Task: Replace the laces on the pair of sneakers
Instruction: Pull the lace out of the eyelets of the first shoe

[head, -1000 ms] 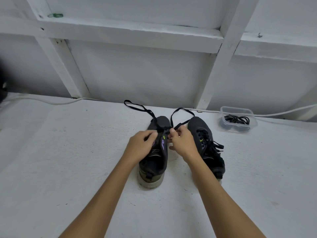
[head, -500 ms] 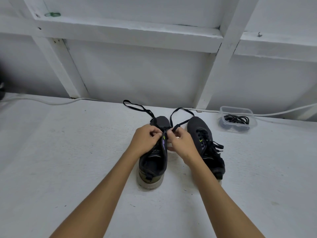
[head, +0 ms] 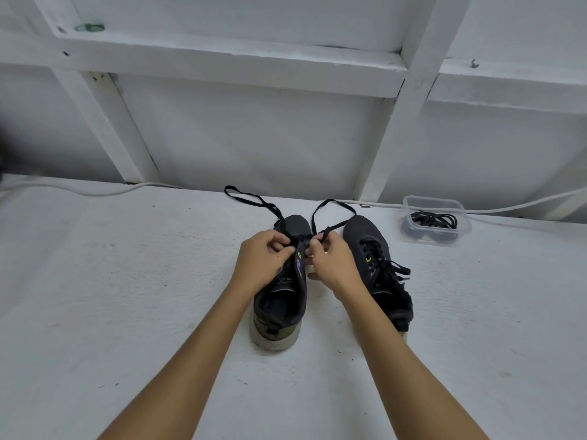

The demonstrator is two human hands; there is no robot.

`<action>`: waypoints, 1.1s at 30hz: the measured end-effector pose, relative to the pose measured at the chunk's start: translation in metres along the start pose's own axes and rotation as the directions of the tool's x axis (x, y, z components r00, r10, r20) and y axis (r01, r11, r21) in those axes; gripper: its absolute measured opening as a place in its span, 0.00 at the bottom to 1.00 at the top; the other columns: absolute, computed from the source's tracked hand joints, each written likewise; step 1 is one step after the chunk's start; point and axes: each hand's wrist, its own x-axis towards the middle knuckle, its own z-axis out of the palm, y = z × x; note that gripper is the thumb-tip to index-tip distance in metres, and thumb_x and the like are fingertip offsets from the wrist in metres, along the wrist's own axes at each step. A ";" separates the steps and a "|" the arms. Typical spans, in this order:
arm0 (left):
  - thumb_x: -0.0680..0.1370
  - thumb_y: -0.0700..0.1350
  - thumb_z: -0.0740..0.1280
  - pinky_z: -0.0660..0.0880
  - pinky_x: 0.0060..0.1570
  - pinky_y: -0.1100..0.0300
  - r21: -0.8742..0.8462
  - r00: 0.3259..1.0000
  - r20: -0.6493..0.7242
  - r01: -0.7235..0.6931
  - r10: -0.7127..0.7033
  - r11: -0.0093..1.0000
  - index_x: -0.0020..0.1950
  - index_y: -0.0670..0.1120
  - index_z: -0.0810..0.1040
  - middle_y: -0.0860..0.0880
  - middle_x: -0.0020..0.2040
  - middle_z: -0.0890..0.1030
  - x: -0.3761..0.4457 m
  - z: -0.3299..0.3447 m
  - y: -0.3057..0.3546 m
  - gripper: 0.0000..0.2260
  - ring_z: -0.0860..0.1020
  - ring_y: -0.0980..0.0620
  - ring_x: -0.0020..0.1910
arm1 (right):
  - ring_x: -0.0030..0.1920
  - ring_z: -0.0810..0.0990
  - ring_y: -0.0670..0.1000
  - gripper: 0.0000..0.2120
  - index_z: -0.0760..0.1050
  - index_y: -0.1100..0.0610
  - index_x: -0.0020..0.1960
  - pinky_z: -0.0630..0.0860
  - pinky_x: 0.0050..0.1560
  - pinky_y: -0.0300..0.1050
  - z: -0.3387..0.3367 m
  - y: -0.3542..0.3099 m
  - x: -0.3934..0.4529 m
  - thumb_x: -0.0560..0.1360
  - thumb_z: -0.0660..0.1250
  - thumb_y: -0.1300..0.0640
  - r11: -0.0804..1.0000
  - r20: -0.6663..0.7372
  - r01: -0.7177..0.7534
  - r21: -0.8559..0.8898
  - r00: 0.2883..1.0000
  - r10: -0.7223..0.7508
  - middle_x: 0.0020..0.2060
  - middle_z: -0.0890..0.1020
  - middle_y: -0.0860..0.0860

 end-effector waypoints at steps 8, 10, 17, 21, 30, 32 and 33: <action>0.81 0.50 0.65 0.70 0.41 0.60 0.095 0.973 -0.014 0.233 -0.232 0.968 0.53 0.47 0.78 0.54 0.44 0.78 -0.010 -0.002 -0.019 0.08 0.75 0.58 0.42 | 0.44 0.87 0.53 0.20 0.83 0.62 0.45 0.84 0.36 0.45 -0.002 -0.001 0.001 0.81 0.66 0.46 0.981 0.031 -0.171 -0.087 0.984 0.174 0.42 0.86 0.56; 0.81 0.50 0.65 0.71 0.44 0.59 0.091 0.965 -0.017 0.261 -0.260 0.961 0.53 0.46 0.78 0.53 0.44 0.78 -0.012 -0.003 -0.018 0.08 0.75 0.56 0.43 | 0.45 0.87 0.53 0.20 0.84 0.61 0.46 0.85 0.39 0.46 -0.001 -0.005 0.001 0.81 0.64 0.46 0.984 0.079 -0.164 -0.076 0.982 0.170 0.42 0.87 0.55; 0.79 0.51 0.69 0.81 0.48 0.55 -0.022 0.954 0.030 0.300 -0.299 0.954 0.46 0.48 0.78 0.50 0.43 0.83 -0.018 0.000 -0.018 0.07 0.82 0.51 0.43 | 0.47 0.82 0.44 0.13 0.85 0.50 0.54 0.77 0.54 0.42 -0.015 -0.016 -0.007 0.80 0.65 0.45 0.974 0.172 0.017 -0.225 0.985 0.023 0.44 0.85 0.42; 0.77 0.46 0.72 0.69 0.39 0.74 0.012 0.987 -0.121 0.109 -0.107 0.994 0.51 0.48 0.82 0.53 0.41 0.81 -0.013 -0.006 -0.020 0.04 0.78 0.60 0.40 | 0.54 0.80 0.43 0.14 0.81 0.47 0.62 0.74 0.53 0.39 -0.018 -0.021 -0.021 0.79 0.68 0.44 0.934 0.255 0.098 -0.344 0.967 -0.007 0.51 0.84 0.41; 0.76 0.46 0.74 0.76 0.47 0.58 0.191 0.976 -0.130 -0.148 0.174 0.971 0.53 0.49 0.87 0.53 0.49 0.83 0.001 -0.006 -0.026 0.07 0.79 0.53 0.49 | 0.52 0.81 0.49 0.22 0.75 0.49 0.66 0.78 0.52 0.43 -0.001 -0.016 -0.038 0.74 0.73 0.47 0.875 0.232 0.177 -0.451 0.970 -0.076 0.53 0.82 0.45; 0.77 0.46 0.72 0.72 0.44 0.59 0.272 0.968 -0.102 -0.193 0.228 0.943 0.51 0.50 0.87 0.55 0.48 0.82 0.003 -0.007 -0.026 0.05 0.77 0.54 0.49 | 0.53 0.80 0.49 0.23 0.75 0.48 0.66 0.79 0.54 0.44 0.001 -0.013 -0.038 0.73 0.73 0.46 0.863 0.234 0.191 -0.468 0.968 -0.087 0.55 0.82 0.46; 0.78 0.46 0.71 0.71 0.43 0.60 0.304 0.964 -0.084 -0.215 0.251 0.928 0.50 0.50 0.86 0.56 0.47 0.82 0.003 -0.008 -0.025 0.05 0.75 0.55 0.49 | 0.53 0.80 0.49 0.23 0.75 0.48 0.66 0.79 0.54 0.45 0.001 -0.012 -0.037 0.73 0.73 0.45 0.859 0.237 0.196 -0.472 0.967 -0.091 0.55 0.82 0.46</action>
